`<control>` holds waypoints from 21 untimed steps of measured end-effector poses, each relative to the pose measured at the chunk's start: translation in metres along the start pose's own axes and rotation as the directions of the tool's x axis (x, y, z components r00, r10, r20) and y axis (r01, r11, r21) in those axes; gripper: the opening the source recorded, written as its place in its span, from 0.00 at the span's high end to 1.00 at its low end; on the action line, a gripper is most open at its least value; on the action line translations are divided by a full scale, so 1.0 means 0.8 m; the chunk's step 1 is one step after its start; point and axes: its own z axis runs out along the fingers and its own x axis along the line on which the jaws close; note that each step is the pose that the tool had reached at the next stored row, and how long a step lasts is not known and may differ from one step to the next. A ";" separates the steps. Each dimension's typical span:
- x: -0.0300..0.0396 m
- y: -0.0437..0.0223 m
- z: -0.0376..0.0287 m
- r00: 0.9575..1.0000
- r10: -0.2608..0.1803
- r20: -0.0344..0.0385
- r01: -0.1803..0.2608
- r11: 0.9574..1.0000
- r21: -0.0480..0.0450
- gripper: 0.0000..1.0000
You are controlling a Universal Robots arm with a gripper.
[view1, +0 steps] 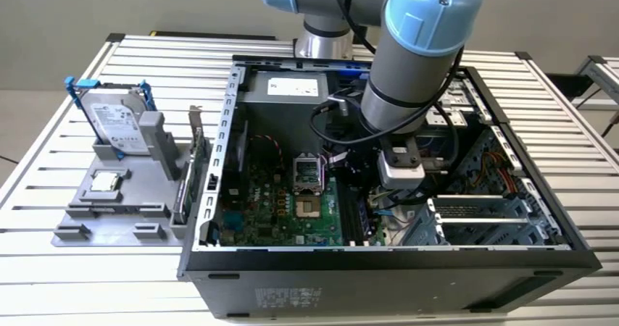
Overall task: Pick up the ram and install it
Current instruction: 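Insert the ram into the slot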
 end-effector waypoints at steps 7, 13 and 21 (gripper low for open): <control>0.0000 0.0000 0.0001 1.000 0.000 0.000 0.000 1.000 0.000 0.00; -0.0001 0.0000 -0.0005 1.000 0.001 0.000 -0.001 1.000 0.000 0.00; -0.0007 0.0000 -0.0357 1.000 0.001 0.000 -0.001 1.000 0.000 0.00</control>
